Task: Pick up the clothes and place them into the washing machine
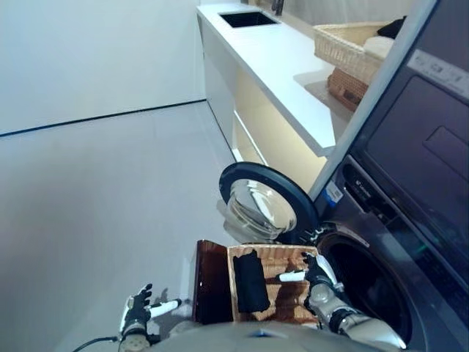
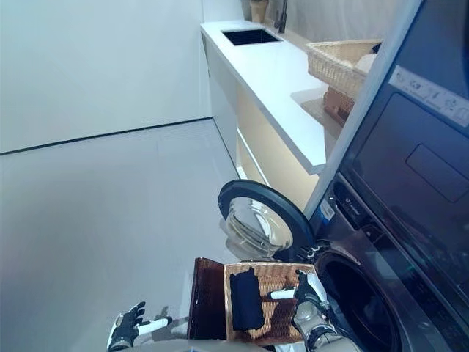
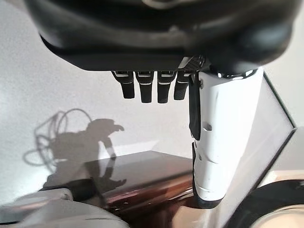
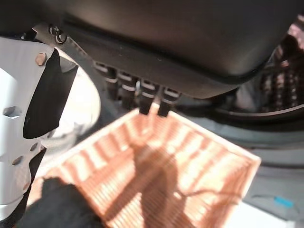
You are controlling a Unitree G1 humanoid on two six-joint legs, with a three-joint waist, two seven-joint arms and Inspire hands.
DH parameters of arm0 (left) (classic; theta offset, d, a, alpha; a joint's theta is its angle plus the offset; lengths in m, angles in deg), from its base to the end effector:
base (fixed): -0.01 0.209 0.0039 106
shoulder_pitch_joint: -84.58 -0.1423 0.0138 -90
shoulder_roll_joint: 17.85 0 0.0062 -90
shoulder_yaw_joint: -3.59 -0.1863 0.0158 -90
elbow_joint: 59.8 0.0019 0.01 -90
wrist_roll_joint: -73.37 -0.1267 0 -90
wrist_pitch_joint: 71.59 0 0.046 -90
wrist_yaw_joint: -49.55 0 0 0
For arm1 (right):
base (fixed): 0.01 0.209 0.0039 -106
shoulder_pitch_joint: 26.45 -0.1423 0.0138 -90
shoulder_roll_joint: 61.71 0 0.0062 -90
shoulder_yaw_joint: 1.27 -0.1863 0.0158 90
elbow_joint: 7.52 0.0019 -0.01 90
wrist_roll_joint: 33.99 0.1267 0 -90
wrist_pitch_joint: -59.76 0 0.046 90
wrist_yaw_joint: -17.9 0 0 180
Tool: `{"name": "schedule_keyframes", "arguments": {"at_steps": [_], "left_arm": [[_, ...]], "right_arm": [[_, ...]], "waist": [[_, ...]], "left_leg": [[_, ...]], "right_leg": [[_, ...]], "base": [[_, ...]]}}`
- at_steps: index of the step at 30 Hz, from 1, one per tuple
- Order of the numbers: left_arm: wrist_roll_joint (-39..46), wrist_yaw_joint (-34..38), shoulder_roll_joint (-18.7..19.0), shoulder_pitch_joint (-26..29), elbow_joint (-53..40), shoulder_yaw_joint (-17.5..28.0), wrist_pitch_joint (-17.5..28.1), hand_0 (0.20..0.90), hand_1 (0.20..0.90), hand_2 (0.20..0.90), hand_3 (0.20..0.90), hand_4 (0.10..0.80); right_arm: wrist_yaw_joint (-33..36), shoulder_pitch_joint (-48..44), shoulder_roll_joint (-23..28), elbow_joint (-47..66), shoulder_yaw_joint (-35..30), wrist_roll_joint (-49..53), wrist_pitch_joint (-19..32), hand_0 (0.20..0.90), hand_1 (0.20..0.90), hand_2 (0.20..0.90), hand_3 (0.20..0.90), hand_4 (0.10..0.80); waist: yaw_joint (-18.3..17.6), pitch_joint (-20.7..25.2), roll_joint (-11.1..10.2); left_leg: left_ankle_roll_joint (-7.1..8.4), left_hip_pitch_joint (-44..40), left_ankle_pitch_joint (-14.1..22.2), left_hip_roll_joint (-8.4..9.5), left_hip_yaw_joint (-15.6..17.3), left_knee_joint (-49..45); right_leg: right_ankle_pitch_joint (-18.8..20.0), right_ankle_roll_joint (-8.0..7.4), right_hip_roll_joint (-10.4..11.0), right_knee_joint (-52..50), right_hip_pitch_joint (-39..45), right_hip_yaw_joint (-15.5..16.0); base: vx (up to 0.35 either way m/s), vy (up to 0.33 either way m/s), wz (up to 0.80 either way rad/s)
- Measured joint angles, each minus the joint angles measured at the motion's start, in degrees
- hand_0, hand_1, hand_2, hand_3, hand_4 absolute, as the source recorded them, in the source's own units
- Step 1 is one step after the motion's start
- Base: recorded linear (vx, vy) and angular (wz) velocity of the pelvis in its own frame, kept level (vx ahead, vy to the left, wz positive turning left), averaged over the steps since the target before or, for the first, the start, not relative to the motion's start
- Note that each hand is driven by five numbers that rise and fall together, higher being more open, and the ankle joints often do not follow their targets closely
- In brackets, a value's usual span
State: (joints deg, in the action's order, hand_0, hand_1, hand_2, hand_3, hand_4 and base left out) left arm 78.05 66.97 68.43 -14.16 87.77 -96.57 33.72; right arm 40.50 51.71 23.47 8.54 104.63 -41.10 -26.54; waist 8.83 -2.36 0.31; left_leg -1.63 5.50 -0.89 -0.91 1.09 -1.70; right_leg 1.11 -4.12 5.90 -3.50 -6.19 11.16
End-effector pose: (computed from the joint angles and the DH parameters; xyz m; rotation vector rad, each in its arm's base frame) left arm 0.0588 0.2041 -0.1012 0.3204 0.8650 0.2674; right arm 0.1329 -0.1962 -0.0956 -0.6779 0.9148 -0.1444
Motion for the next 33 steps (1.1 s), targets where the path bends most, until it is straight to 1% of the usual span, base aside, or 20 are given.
{"name": "schedule_keyframes", "arguments": {"at_steps": [1,2,3,4,7,10,12,16,18,19,21,22,24,26,31,33], "left_arm": [[0.86,0.79,0.05,0.51,-4.09,-0.03,0.14,0.9,0.9,0.9,0.9,0.8],[1.52,1.8,0.39,1.65,-9.99,-0.36,0.62,0.9,0.9,0.9,0.9,0.8],[1.9,2.05,0.52,3.1,-12.49,-0.61,1.7,0.9,0.9,0.9,0.9,0.8],[2.12,2.4,0.57,5.14,-14.29,-0.65,1.84,0.9,0.9,0.9,0.9,0.8],[2.89,3.91,1.23,7.85,-17.65,-0.45,2.68,0.9,0.9,0.9,0.9,0.8],[3.01,5.03,1.9,7.89,-22.17,0.13,2.95,0.9,0.9,0.9,0.9,0.8],[2.96,5.39,2.27,8.16,-24.02,0.12,2.75,0.9,0.9,0.9,0.9,0.8],[2.2,6.05,2.37,7.89,-27.11,0.07,2.8,0.9,0.9,0.9,0.9,0.8],[1.75,6.55,2.5,7.88,-29.1,0.07,2.73,0.9,0.9,0.9,0.9,0.8],[1.62,6.91,2.55,8.46,-30.48,0.09,2.73,0.9,0.9,0.9,0.9,0.8],[1.25,7.22,2.45,9.24,-31.32,0.02,2.73,0.9,0.9,0.9,0.9,0.8],[0.84,7.85,2.56,9.75,-33.21,0.15,2.74,0.9,0.9,0.9,0.9,0.8],[0.49,8.37,2.59,10.33,-35.95,0.14,2.79,0.9,0.9,0.9,0.9,0.8],[0.13,8.77,2.32,11.54,-37.34,0.04,2.93,0.9,0.9,0.9,0.9,0.8],[-0.22,9.81,2.2,12.49,-39.53,0.36,3.13,0.9,0.9,0.9,0.9,0.8],[-0.25,10.32,2.18,12.53,-39.61,0.38,3.23,0.9,0.9,0.9,0.9,0.8]], "right_arm": [[0.61,-1.15,0.15,-0.01,0.05,0.92,0.03,0.9,0.9,0.9,0.9,0.8],[1.7,-4.13,0.31,-1.37,0.63,2.18,0.03,0.9,0.9,0.9,0.9,0.8],[2.31,-6.5,0.51,-2.19,0.53,3.35,-0.11,0.9,0.9,0.9,0.9,0.8],[2.75,-8.53,0.51,-2.38,0.48,4.31,-0.2,0.9,0.9,0.9,0.9,0.8],[3.34,-12.8,-0.41,-2.13,1.24,5.42,0.21,0.9,0.9,0.9,0.9,0.8],[4.0,-15.01,-0.58,-1.65,2.11,6.05,0.28,0.9,0.9,0.9,0.9,0.8],[4.45,-15.76,-0.74,-1.93,2.16,7.3,0.24,0.9,0.9,0.9,0.9,0.8],[6.13,-17.34,-0.61,-2.33,2.09,8.89,0.17,0.9,0.9,0.9,0.9,0.8],[6.28,-18.71,-0.51,-2.39,2.07,9.94,0.17,0.9,0.9,0.9,0.9,0.8],[6.41,-20.24,-0.39,-2.48,2.08,9.95,0.17,0.9,0.9,0.9,0.9,0.8],[6.49,-21.26,-0.15,-2.65,2.07,10.0,0.17,0.9,0.9,0.9,0.9,0.8],[6.53,-22.38,-0.13,-2.82,2.06,10.48,0.2,0.9,0.9,0.9,0.9,0.8],[7.01,-23.79,-0.11,-3.22,2.06,11.09,0.25,0.9,0.9,0.9,0.9,0.8],[7.59,-24.93,0.17,-4.61,1.96,11.34,0.21,0.9,0.9,0.9,0.9,0.8],[7.67,-25.81,0.33,-4.67,1.94,12.31,0.22,0.9,0.9,0.9,0.9,0.8],[7.74,-26.24,0.44,-4.67,2.06,12.33,0.24,0.9,0.9,0.9,0.9,0.8]], "waist": [[-0.36,-1.16,-0.59],[-0.35,-3.5,-0.52],[-0.11,-5.03,-0.22],[0.11,-6.23,0.01],[0.15,-8.75,-0.05],[0.02,-9.54,-0.74],[0.13,-10.05,-1.12],[0.11,-10.88,-1.18],[0.27,-11.52,-1.07],[0.59,-13.12,-0.67],[1.43,-14.33,-0.34],[1.69,-15.46,-0.13],[1.95,-15.98,0.44],[2.8,-16.32,0.72],[3.94,-16.81,0.83],[4.61,-17.08,0.78]], "left_leg": [[0.24,2.41,0.26,0.05,-0.97,-1.97],[0.9,7.54,0.74,0.26,-1.78,-5.72],[0.56,10.86,0.66,0.57,-2.03,-7.29],[0.22,13.08,0.33,0.56,-2.39,-8.29],[0.44,15.53,0.81,0.9,-2.21,-10.2],[0.3,18.3,1.17,0.81,-2.33,-11.9],[0.33,19.15,1.19,0.93,-2.23,-12.54],[0.23,21.68,1.29,1.04,-2.07,-13.45],[-0.17,23.07,1.32,1.15,-1.75,-14.16],[-0.29,23.12,1.27,1.21,-1.6,-14.29],[-0.33,23.13,1.3,1.27,-1.61,-14.48],[-0.35,23.22,1.45,1.28,-1.66,-14.81],[-0.41,24.32,1.63,1.36,-2.08,-15.35],[-0.44,25.11,1.62,1.77,-2.56,-15.58],[-0.43,26.15,1.63,2.21,-4.24,-16.03],[-0.42,26.7,1.62,2.76,-4.82,-16.17]], "right_leg": [[-0.49,0.27,0.67,-1.57,-1.99,0.62],[-1.59,0.91,1.26,-5.18,-6.39,1.22],[-1.69,1.16,1.48,-8.0,-9.84,1.46],[-2.17,1.4,1.85,-10.3,-12.5,1.62],[-4.55,1.6,2.98,-15.1,-16.59,0.89],[-4.77,1.81,3.04,-16.66,-19.37,0.67],[-4.86,1.91,3.22,-17.35,-20.33,0.37],[-4.8,1.86,3.4,-17.89,-22.66,0.27],[-4.76,2.03,3.5,-18.52,-24.23,-0.14],[-4.47,2.13,3.54,-18.69,-24.38,-0.32],[-4.42,2.15,3.55,-18.96,-24.42,-0.42],[-4.56,2.08,3.62,-19.28,-24.43,-0.4],[-4.82,2.19,3.76,-19.41,-24.96,0.07],[-4.86,1.87,4.24,-20.27,-25.56,0.65],[-5.37,1.89,4.75,-20.51,-25.58,2.31],[-6.04,1.66,5.37,-21.48,-26.07,2.69]], "base": [[-0.269,-0.01,0.54],[-0.197,0.014,0.48],[-0.118,0.033,0.4],[-0.065,0.043,0.22],[-0.006,0.037,0.01],[0.003,0.027,0.01],[0.003,0.045,0.0],[-0.01,0.078,0.0],[-0.013,0.066,-0.07],[-0.009,0.038,-0.06],[-0.005,0.038,-0.01],[0.005,0.019,0.11],[0.019,0.009,0.13],[0.03,0.001,0.13],[0.018,0.007,0.2],[0.026,-0.003,0.18]]}}
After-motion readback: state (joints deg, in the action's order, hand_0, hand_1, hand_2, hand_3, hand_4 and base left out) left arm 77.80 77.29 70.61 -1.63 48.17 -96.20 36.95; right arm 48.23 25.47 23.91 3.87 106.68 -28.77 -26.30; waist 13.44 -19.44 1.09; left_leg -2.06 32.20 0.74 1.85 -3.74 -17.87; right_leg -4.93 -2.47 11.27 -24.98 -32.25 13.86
